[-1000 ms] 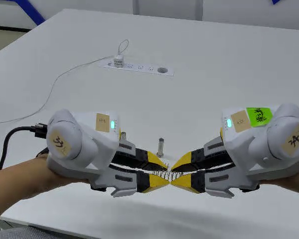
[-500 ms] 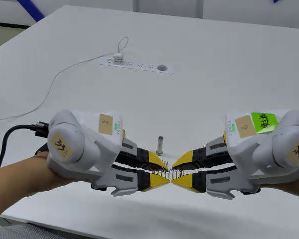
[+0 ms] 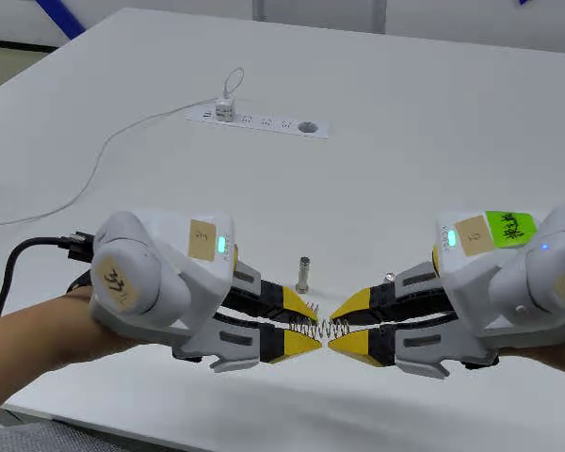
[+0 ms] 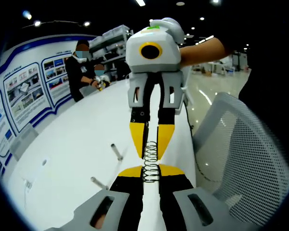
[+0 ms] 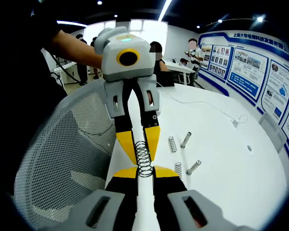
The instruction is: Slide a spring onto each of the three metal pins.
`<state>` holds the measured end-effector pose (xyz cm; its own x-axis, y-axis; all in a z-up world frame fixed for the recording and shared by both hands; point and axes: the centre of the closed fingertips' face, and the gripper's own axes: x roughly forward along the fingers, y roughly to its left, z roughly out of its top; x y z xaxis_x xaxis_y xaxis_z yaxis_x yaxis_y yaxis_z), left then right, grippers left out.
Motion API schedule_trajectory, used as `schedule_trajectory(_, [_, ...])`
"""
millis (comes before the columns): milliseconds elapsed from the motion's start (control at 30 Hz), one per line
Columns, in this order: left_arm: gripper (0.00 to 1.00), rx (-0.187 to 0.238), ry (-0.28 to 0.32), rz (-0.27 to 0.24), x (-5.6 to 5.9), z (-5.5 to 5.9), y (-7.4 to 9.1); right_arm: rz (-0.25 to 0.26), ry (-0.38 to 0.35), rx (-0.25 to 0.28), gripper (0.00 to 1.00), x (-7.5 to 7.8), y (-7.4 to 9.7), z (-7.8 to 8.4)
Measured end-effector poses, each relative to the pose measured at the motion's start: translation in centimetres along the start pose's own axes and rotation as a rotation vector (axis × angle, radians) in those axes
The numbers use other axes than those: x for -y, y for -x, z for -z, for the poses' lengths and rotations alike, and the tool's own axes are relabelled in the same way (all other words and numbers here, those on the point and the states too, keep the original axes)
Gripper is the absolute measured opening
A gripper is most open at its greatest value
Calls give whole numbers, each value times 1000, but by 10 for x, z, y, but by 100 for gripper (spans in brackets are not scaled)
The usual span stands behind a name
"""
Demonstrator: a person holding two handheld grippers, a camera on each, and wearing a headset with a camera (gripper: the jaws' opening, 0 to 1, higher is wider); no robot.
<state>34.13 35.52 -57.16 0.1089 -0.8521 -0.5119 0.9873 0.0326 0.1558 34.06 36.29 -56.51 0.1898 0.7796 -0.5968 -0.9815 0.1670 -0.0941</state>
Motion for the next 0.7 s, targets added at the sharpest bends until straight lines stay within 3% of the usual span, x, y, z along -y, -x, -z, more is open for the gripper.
schedule_trajectory(233, [10,1,2,-25,-4,-1,1,-2,-50,69,12,0,4,-14])
schedule_trajectory(400, [10,24,7,-49,-5,-8,2,-5,-127,208,11,2,10,-40])
schedule_trajectory(700, [10,40,49,-69,-6,-11,2,10,-130,225,11,1,8,-47])
